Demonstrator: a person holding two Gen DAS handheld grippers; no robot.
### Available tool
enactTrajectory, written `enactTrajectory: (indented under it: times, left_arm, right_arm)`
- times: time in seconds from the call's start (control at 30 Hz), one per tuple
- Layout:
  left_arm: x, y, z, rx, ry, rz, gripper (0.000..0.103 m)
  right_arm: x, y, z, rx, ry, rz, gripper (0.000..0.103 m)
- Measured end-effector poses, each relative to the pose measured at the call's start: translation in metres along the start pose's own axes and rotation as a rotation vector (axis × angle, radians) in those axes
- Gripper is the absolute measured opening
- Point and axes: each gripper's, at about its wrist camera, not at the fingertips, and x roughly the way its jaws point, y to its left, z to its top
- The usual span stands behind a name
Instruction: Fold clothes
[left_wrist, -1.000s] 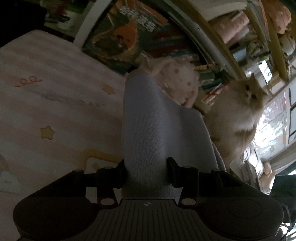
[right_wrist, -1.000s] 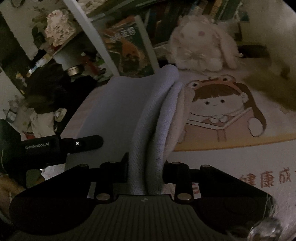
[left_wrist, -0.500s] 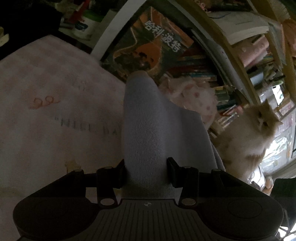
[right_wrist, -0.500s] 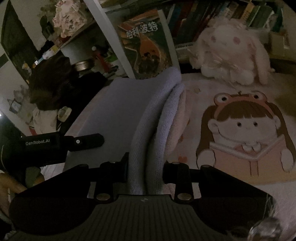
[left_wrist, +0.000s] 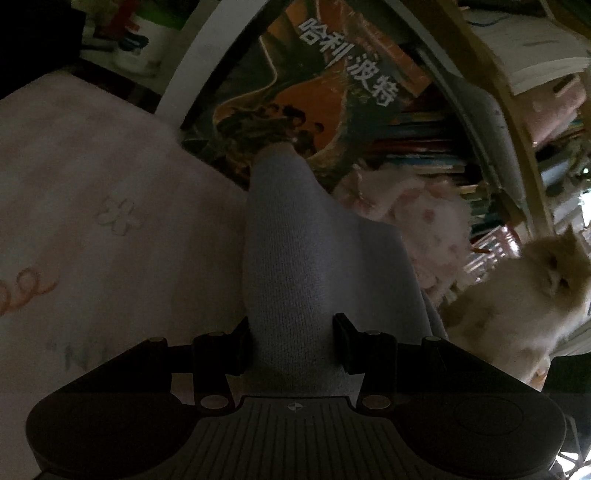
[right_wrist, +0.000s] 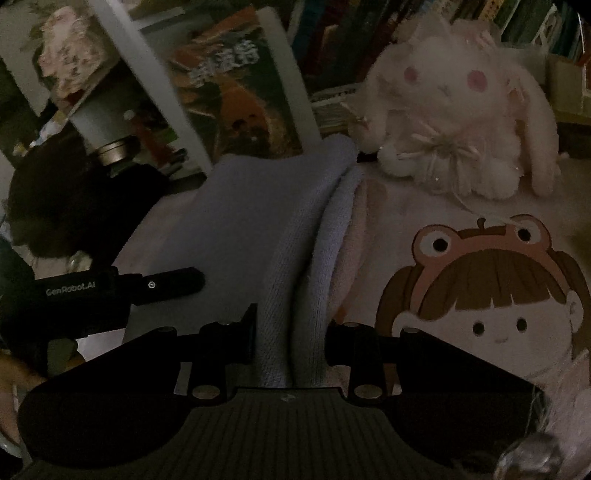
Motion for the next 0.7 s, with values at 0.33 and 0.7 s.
enactTrajectory:
  times: [0.33, 0.7]
  left_arm:
    - [0.032, 0.008, 0.013, -0.014, 0.014, 0.033, 0.045]
    - [0.003, -0.008, 0.003, 0.072, -0.088, 0.114, 0.060]
  right_arm:
    - [0.029, -0.022, 0.006, 0.070, 0.005, 0.002, 0.034]
    - [0.006, -0.027, 0.001, 0.061, -0.044, -0.056, 0.074]
